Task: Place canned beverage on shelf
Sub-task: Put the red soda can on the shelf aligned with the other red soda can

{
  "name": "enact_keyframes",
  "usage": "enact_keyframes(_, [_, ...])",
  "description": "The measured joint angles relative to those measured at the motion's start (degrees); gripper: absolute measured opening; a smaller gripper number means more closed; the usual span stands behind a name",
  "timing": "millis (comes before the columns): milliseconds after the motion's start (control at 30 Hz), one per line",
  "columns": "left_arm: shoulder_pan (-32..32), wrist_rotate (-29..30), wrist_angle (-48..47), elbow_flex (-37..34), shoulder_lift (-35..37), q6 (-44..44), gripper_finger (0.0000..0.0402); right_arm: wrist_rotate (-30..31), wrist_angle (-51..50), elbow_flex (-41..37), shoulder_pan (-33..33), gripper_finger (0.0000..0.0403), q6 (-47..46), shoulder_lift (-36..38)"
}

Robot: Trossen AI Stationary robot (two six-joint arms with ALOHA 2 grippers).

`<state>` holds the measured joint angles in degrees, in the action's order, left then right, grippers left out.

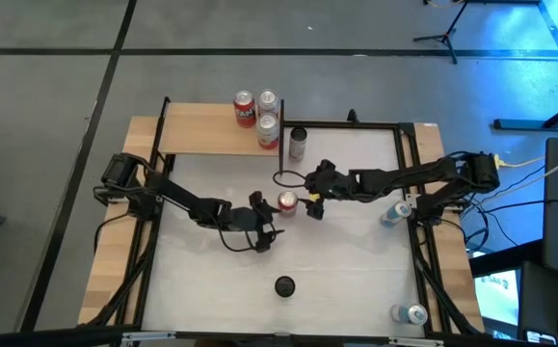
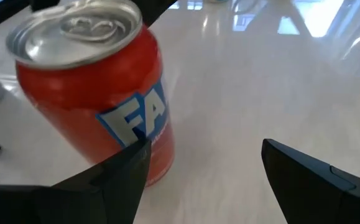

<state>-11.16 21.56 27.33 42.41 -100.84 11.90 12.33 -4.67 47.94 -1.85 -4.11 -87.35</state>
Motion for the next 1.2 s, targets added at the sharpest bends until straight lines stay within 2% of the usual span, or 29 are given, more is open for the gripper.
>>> enact_keyframes(133, [0.0,0.9,-2.9,0.0,0.6,1.1,0.0298,-3.6,-0.3,0.0,0.0,0.0356,-0.1,0.0])
enact_keyframes(267, [-0.5,-1.5,-6.2,0.0,3.0,1.4,0.0298,-4.5,-2.4,0.0,0.0,0.0356,-1.3,0.4])
enact_keyframes(400, [-1.4,-3.8,-11.0,0.0,8.1,1.4,0.0298,-4.3,-8.0,0.0,0.0,0.0356,-2.5,1.9])
enact_keyframes(533, [-1.6,-3.0,-14.0,0.0,14.5,0.0,0.0298,-3.7,-13.2,0.0,0.0,0.0356,-4.7,2.9])
enact_keyframes(700, [-1.2,-3.0,-12.9,0.0,19.4,-4.9,0.0298,0.3,-18.4,0.0,1.2,0.0356,-6.3,2.9])
enact_keyframes(833, [-0.5,-2.7,-9.9,0.0,19.9,-10.4,0.0298,6.5,-20.2,0.0,4.1,0.0356,-8.5,2.9])
enact_keyframes(967, [1.7,-2.7,-8.7,0.0,19.9,-11.3,0.03,9.8,-19.4,0.0,6.9,0.0356,-9.6,2.9])
enact_keyframes(1067, [3.4,-4.1,-8.7,0.0,19.9,-11.1,0.0316,10.8,-19.6,0.0,8.5,0.0356,-10.8,2.9])
enact_keyframes(1200, [5.9,-7.2,-8.7,0.0,19.9,-10.3,0.036,11.2,-20.0,0.0,9.6,0.0356,-12.1,2.9])
